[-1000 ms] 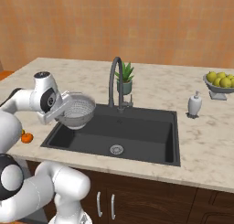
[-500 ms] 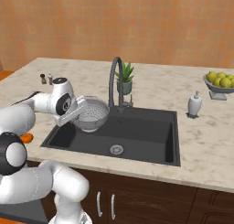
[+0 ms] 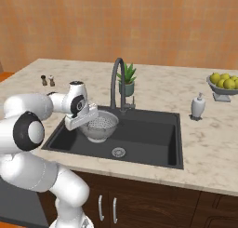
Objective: Put the colander in the sink, put the tangerine, orange in the colander, and turn on the sink faucet and pour water over the colander.
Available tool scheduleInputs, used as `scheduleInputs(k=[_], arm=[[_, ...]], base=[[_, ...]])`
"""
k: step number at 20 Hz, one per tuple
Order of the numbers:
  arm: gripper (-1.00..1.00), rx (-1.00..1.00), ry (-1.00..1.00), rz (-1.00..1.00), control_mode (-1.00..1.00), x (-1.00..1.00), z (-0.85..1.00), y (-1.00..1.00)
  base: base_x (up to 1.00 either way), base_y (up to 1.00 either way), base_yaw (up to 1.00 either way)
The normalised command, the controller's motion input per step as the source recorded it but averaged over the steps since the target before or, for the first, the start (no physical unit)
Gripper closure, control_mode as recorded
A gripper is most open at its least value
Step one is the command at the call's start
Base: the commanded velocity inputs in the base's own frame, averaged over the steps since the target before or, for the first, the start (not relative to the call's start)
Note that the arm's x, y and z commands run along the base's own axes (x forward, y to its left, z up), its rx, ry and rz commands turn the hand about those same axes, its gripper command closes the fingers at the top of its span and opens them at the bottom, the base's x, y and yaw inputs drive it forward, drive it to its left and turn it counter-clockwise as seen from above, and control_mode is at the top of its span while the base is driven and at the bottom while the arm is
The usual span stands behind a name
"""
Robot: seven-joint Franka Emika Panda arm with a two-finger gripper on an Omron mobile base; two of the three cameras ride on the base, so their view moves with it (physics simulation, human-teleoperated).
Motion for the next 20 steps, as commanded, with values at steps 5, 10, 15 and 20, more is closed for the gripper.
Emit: scheduleInputs(k=[5,10,15,20], arm=[[1.0,-0.11,0.08,-0.6,-1.0,0.28,-0.22,0.41],[1.0,-0.13,0.0,-0.7,-1.0,0.1,-0.26,0.43],[1.0,-0.1,0.03,-0.77,-1.0,0.18,-0.13,0.46],[1.0,-0.2,0.04,-0.68,-1.0,0.38,-0.05,0.51]], base=[[0.0,0.0,0.0],[0.0,0.0,0.0],[0.0,0.0,0.0],[0.0,0.0,0.0]])
